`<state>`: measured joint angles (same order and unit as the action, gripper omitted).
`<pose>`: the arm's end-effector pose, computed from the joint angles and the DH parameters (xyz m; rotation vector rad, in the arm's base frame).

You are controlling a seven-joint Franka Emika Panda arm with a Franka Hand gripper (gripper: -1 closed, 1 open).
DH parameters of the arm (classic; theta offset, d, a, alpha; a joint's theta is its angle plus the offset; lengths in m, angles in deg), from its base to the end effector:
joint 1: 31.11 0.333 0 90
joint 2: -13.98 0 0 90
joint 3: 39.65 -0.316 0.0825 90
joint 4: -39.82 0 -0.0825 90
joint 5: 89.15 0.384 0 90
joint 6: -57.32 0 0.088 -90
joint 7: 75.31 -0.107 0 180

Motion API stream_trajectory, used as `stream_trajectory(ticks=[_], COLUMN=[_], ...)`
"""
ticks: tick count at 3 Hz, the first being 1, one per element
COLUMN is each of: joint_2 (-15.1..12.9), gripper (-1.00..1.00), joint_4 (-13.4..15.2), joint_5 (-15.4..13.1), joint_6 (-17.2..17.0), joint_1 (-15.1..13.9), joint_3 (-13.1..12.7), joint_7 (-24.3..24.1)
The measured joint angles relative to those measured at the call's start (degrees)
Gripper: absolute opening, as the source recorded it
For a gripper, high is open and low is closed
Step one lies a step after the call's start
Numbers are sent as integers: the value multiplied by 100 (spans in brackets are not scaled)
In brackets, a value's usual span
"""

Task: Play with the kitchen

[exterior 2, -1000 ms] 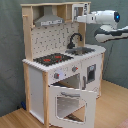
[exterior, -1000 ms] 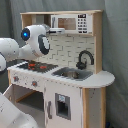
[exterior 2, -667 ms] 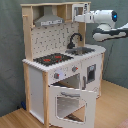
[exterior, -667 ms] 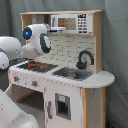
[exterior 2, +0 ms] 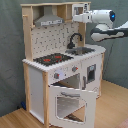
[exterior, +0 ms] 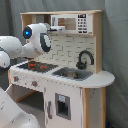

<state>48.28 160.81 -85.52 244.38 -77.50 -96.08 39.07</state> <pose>0.4523 0.2299 0.7057 0.5408 1.5591 0.5906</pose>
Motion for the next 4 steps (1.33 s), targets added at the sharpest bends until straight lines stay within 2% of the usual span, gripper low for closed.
stream_trajectory(ticks=[1,2,4], joint_2=[2,-46,-39], gripper=[-100,-100,-100], joint_4=[-5,164,642], joint_5=[1,11,11], joint_6=[21,577,1079], joint_1=[6,77,785], joint_3=[-59,-53,507], joint_7=[-9,-97,-94])
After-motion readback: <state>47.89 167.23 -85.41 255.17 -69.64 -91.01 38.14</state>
